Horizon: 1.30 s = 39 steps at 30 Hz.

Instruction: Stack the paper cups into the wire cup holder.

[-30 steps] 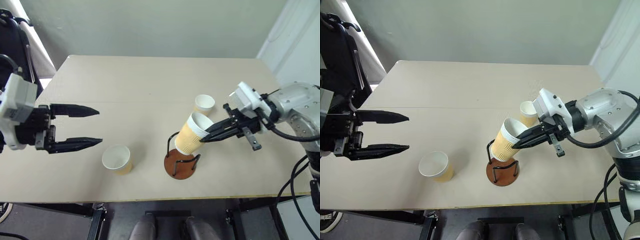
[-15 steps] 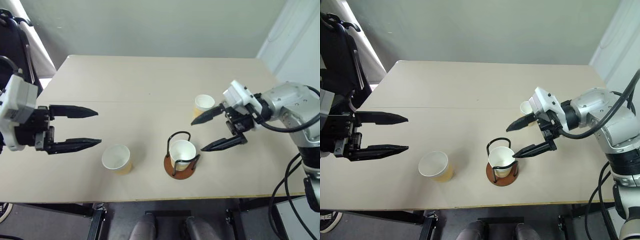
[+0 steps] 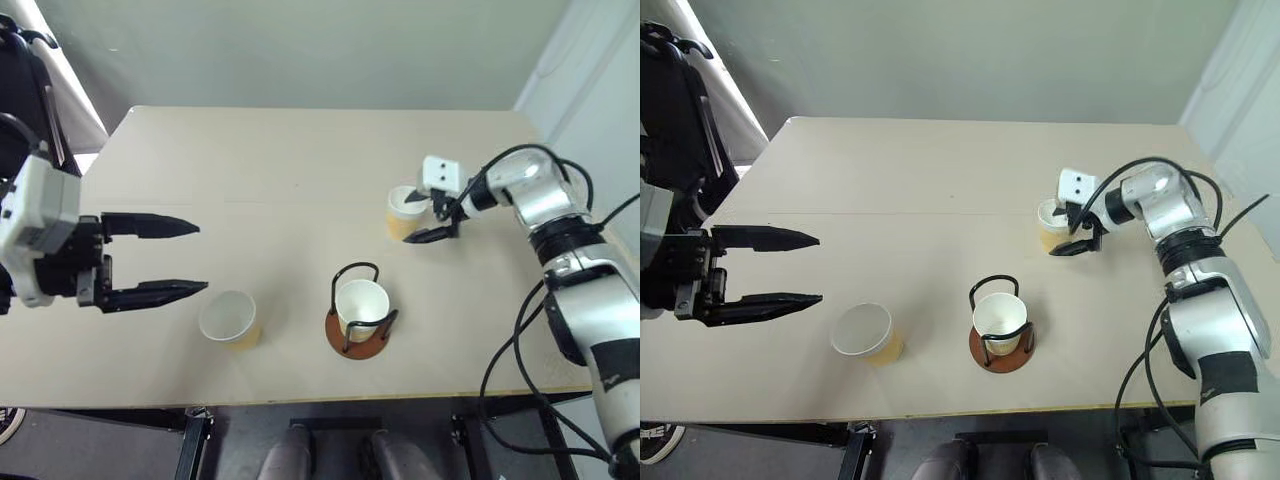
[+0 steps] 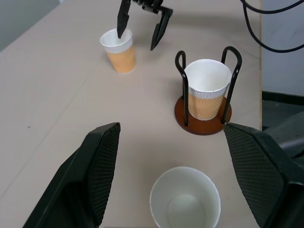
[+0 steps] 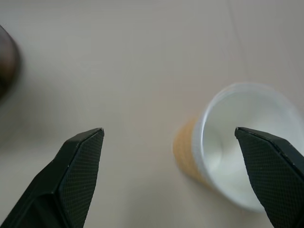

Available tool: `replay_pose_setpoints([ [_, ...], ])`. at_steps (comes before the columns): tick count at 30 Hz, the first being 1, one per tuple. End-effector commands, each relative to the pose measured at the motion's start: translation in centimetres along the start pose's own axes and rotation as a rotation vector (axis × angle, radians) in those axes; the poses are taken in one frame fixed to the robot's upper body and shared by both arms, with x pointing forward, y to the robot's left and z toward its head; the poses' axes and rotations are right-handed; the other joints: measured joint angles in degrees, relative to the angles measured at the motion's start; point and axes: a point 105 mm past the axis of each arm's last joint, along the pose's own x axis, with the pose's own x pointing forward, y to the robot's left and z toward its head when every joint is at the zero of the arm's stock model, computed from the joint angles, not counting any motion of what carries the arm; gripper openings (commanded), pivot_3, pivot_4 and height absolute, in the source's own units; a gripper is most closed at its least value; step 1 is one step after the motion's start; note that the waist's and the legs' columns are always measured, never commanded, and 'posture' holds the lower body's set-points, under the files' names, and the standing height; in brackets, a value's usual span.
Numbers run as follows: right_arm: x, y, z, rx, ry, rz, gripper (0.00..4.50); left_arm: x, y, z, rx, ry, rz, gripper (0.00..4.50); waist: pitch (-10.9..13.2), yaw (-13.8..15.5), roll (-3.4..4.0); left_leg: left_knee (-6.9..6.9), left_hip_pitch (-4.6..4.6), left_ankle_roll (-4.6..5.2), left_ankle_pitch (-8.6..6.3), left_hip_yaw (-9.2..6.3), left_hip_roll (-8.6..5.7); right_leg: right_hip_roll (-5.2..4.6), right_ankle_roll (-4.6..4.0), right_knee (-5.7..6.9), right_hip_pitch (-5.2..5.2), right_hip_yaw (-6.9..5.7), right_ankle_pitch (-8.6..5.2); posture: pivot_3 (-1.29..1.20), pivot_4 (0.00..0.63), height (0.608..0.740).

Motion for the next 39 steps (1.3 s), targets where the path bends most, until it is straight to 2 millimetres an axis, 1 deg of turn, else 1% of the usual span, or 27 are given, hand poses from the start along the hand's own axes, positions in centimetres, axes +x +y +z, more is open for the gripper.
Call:
replay_pose_setpoints([
  [1,-0.2,-1.1,0.5,-0.07,0.043,-0.053,4.48,-0.5,-0.3,1.1,0.044,-0.009,0.03,3.73,0.0,0.0,0.01,-0.01,0.0,0.01,0.0,0.0,0.01,0.0,0.0,-0.01,0.01,0.0,0.0,0.0,0.15,0.74],
  [4,0.3,-1.0,0.7,-0.065,0.024,-0.046,3.9,-0.7,-0.6,1.2,0.041,-0.003,0.038,3.73,0.0,-0.1,0.01,-0.03,0.07,0.02,0.0,0.0,0.02,0.0,0.0,0.03,0.05,0.0,0.0,0.0,0.15,0.74],
  [7,0.2,-1.0,1.2,-0.075,0.001,-0.044,2.8,-0.9,-0.6,1.2,0.037,0.005,0.046,3.73,0.0,-0.1,0.01,-0.02,0.1,0.03,-0.01,0.0,0.02,0.0,-0.03,0.18,0.04,-0.01,0.02,0.0,0.15,0.74],
  [11,0.1,-1.2,1.4,-0.08,-0.011,-0.052,1.3,-0.9,-0.6,1.2,0.036,0.005,0.048,3.73,0.0,-0.1,0.01,0.04,0.16,0.02,0.01,-0.01,0.02,0.0,-0.08,0.27,0.07,-0.02,0.03,0.0,0.15,0.74],
  [12,0.0,-1.3,1.6,-0.083,-0.022,-0.057,0.87,-0.8,-0.6,1.2,0.036,0.004,0.047,3.73,0.0,-0.1,0.01,0.04,0.17,0.02,0.01,-0.01,0.02,0.0,-0.09,0.28,0.07,-0.02,0.04,0.0,0.15,0.74],
  [14,-0.5,-1.3,2.3,-0.091,-0.061,-0.045,0.2,-0.8,-0.5,1.2,0.037,0.003,0.046,3.73,0.0,-0.1,0.01,0.03,0.17,0.01,0.01,-0.01,0.02,0.0,-0.11,0.29,0.07,-0.02,0.03,0.0,0.15,0.74],
  [15,-0.8,-1.2,2.8,-0.097,-0.094,-0.025,0.04,-0.8,-0.5,1.3,0.038,0.002,0.045,3.73,0.0,-0.1,0.01,0.03,0.16,0.01,0.0,-0.01,0.02,0.0,-0.12,0.29,0.06,-0.03,0.02,0.0,0.15,0.74],
  [17,-2.2,-0.9,4.4,-0.104,-0.194,0.037,0.04,-0.8,-0.4,1.3,0.041,0.002,0.043,3.73,0.0,-0.1,0.02,0.01,0.16,0.0,0.0,0.0,0.02,0.0,-0.14,0.28,0.06,-0.04,0.01,0.0,0.15,0.74],
  [19,-4.7,-0.6,6.6,-0.132,-0.314,0.088,0.04,-0.9,-0.3,1.2,0.042,0.008,0.042,3.73,0.0,-0.1,0.03,-0.02,0.11,-0.01,0.0,0.01,0.02,0.0,-0.15,0.26,0.02,-0.04,0.01,0.0,0.15,0.74],
  [21,-7.2,0.3,8.9,-0.15,-0.431,0.123,0.04,-1.0,-0.2,1.2,0.044,0.01,0.038,3.73,0.0,-0.1,0.07,-0.05,0.04,-0.07,0.04,0.01,0.02,0.0,-0.17,0.24,-0.03,-0.04,0.0,0.0,0.15,0.74],
  [23,-9.5,2.4,10.8,-0.154,-0.532,0.188,0.04,-0.8,-0.2,1.2,0.043,0.007,0.029,3.73,0.0,0.0,0.05,-0.12,0.04,-0.35,0.21,-0.01,0.03,0.02,-0.21,0.15,0.04,-0.07,-0.03,0.0,0.15,0.74],
  [24,-10.3,3.8,11.4,-0.16,-0.559,0.234,0.04,-0.7,-0.1,1.1,0.042,0.006,0.025,3.73,0.0,0.0,0.0,-0.15,0.1,-0.71,0.43,-0.03,0.03,0.03,-0.22,0.05,0.12,-0.08,-0.04,0.0,0.15,0.74],
  [25,-10.7,5.1,11.7,-0.165,-0.572,0.275,0.04,-0.6,0.0,1.1,0.042,0.004,0.022,3.73,0.0,0.1,-0.04,-0.23,0.15,-0.71,0.43,-0.03,0.06,0.05,-0.22,-0.12,0.27,-0.08,-0.04,0.0,0.15,0.74],
  [27,-10.8,7.5,11.9,-0.178,-0.561,0.343,0.04,-0.4,0.1,1.0,0.044,0.0,0.015,3.73,0.0,-0.1,-0.08,-0.42,0.42,-0.72,0.44,-0.04,0.14,0.12,-0.22,-0.55,0.68,-0.08,-0.04,0.0,0.15,0.74],
  [29,-10.6,9.8,12.0,-0.187,-0.549,0.411,0.04,-0.2,0.3,1.1,0.047,-0.005,0.004,3.73,0.0,-0.5,-0.11,-0.46,0.78,-0.68,0.41,-0.01,0.14,0.12,-0.22,-0.59,0.97,-0.04,-0.04,0.0,0.15,0.74],
  [31,-10.0,11.2,12.2,-0.195,-0.533,0.437,0.04,-0.1,0.5,1.1,0.049,-0.007,-0.006,3.73,0.0,-0.9,-0.11,-0.5,0.86,-0.39,0.27,0.01,0.15,0.14,-0.22,-0.52,0.97,-0.01,-0.04,0.0,0.15,0.74],
  [32,-9.5,11.6,12.2,-0.201,-0.519,0.431,0.04,0.0,0.5,1.0,0.05,-0.007,-0.009,3.73,0.0,-0.9,-0.1,-0.52,0.94,-0.16,0.16,0.01,0.16,0.15,-0.23,-0.45,0.97,-0.01,-0.04,0.0,0.15,0.74],
  [35,-8.6,11.8,12.0,-0.213,-0.487,0.402,0.04,0.2,0.7,1.0,0.052,-0.008,-0.017,3.73,0.0,-1.1,-0.1,-0.5,1.09,-0.13,0.18,-0.01,0.2,0.21,-0.25,-0.28,1.02,0.0,-0.02,0.0,0.15,0.74],
  [39,-8.6,11.9,11.8,-0.211,-0.476,0.399,0.04,0.2,0.6,1.1,0.053,-0.01,-0.024,3.73,0.0,-1.1,-0.11,-0.45,1.07,-0.08,0.18,-0.03,0.2,0.21,-0.25,-0.28,1.03,-0.01,-0.02,0.0,0.15,0.74],
])
